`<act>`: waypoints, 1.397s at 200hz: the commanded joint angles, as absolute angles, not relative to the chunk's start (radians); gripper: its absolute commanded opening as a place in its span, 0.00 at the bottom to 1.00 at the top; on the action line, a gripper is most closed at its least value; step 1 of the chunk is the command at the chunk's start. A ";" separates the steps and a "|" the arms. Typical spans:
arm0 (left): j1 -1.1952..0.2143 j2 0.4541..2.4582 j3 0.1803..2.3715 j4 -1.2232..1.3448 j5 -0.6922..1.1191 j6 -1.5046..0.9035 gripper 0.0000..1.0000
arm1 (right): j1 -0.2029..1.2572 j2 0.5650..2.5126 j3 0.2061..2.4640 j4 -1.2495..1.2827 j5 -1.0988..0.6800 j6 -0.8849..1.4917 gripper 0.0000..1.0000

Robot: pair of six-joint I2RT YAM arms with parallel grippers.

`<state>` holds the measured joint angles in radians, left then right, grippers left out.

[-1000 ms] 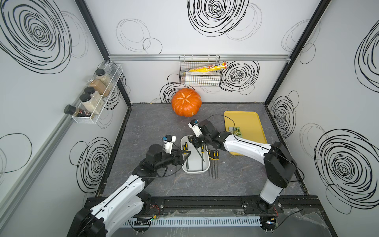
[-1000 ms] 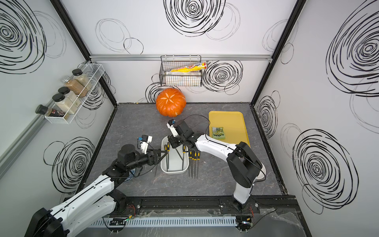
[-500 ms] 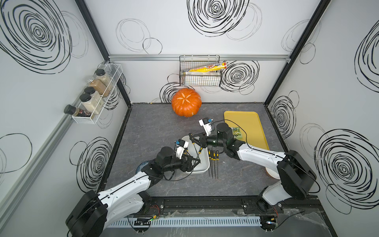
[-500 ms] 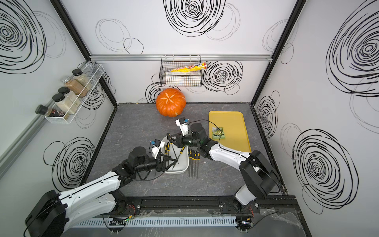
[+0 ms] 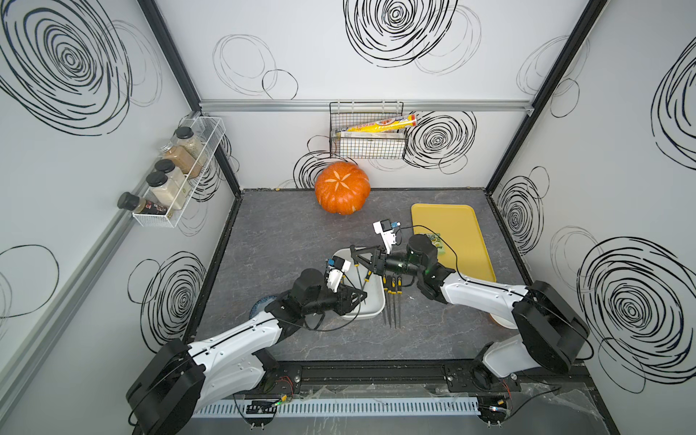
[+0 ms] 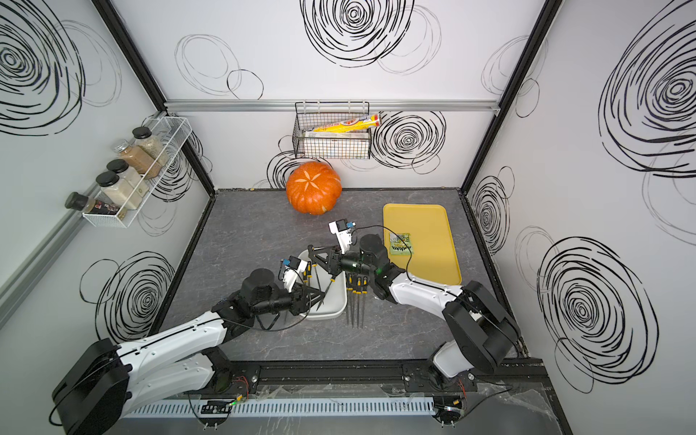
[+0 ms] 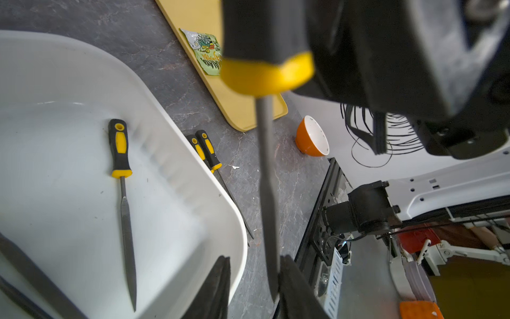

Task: Take the file tool out of the storage box
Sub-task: Pick up the file tool from the storage box.

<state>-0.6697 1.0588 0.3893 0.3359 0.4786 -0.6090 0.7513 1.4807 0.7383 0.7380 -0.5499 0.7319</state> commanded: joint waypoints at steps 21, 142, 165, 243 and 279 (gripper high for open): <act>-0.668 1.073 0.415 0.383 0.466 -0.603 0.23 | 0.783 1.442 0.690 0.828 -0.478 0.725 0.00; -0.667 1.055 0.419 0.341 0.454 -0.610 0.00 | 0.781 1.417 0.560 1.061 -0.463 0.780 0.37; -0.662 1.031 0.444 0.270 0.409 -0.606 0.00 | 0.753 1.388 0.563 1.017 -0.477 0.764 0.40; -0.658 1.100 0.729 -0.531 0.124 -0.624 0.00 | 0.673 1.345 0.829 0.319 -0.426 0.404 0.42; -0.602 1.187 0.752 -0.702 0.079 -0.615 0.00 | 0.672 1.311 0.818 0.267 -0.378 0.349 0.42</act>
<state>-0.6468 1.1175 0.7197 -0.4873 0.1471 -0.6220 0.6727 1.3365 0.8200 0.4141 -0.4221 0.4465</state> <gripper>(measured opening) 0.089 0.421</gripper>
